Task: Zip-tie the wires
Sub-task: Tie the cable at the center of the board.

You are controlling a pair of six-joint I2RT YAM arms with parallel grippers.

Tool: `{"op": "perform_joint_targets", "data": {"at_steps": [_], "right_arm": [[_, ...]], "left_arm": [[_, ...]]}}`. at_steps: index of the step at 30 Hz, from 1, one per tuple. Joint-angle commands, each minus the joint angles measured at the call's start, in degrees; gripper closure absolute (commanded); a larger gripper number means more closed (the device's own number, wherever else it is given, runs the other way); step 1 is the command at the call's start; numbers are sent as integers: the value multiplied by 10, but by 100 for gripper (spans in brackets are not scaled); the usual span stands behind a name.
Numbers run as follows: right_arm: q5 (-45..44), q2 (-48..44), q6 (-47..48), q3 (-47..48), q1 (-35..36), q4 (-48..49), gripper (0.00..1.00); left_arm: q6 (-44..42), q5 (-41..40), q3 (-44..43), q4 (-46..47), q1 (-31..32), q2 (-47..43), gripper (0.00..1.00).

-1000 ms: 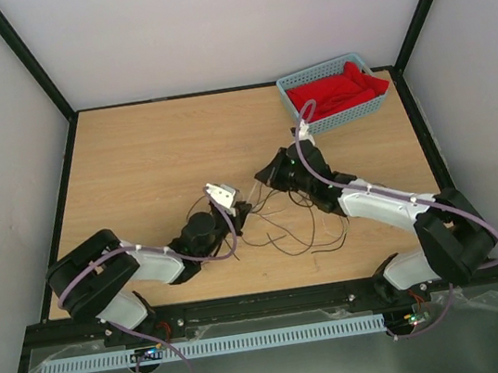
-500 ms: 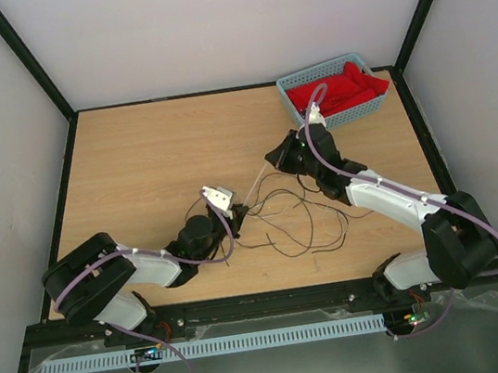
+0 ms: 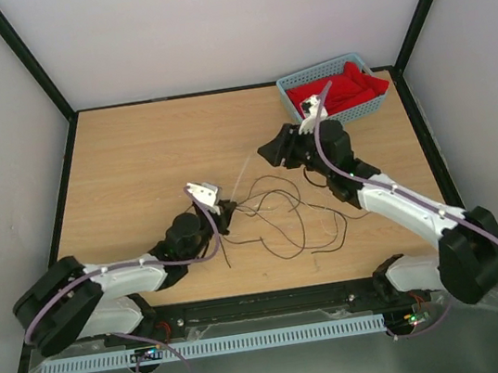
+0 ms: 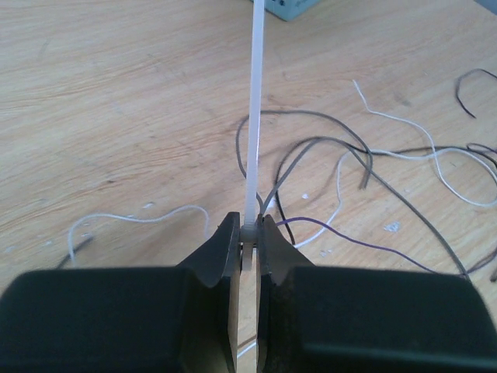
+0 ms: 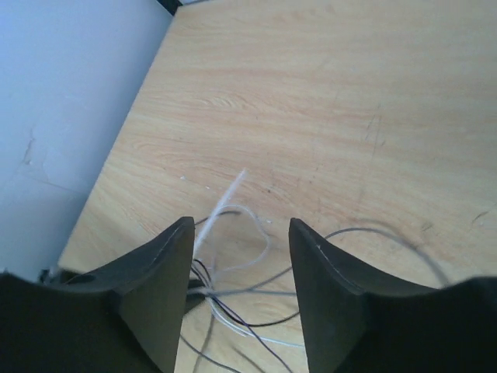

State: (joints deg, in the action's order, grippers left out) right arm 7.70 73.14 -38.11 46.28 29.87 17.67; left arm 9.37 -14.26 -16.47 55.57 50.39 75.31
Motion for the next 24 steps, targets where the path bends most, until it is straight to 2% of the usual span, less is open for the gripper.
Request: {"op": "perform_joint_targets", "data": {"at_steps": [1, 5, 8, 12, 19, 21, 24], "right_arm": [[28, -84, 110, -30, -9, 45, 33], [32, -151, 194, -76, -10, 56, 15], [28, -187, 227, -109, -11, 55, 10], [67, -207, 274, -157, -11, 82, 8], [177, -195, 351, -278, -11, 282, 8], [211, -173, 360, -287, -11, 320, 9], [258, -138, 365, -285, -10, 357, 17]], "left_arm": [[26, 14, -30, -131, -35, -66, 100], [49, 42, -40, -197, -72, -109, 100], [72, 69, -52, -248, -94, -134, 100], [89, 116, -89, -348, -119, -169, 100], [117, 183, -181, -528, -153, -208, 100], [129, 207, -200, -560, -164, -209, 100], [134, 223, -220, -595, -172, -209, 100]]}}
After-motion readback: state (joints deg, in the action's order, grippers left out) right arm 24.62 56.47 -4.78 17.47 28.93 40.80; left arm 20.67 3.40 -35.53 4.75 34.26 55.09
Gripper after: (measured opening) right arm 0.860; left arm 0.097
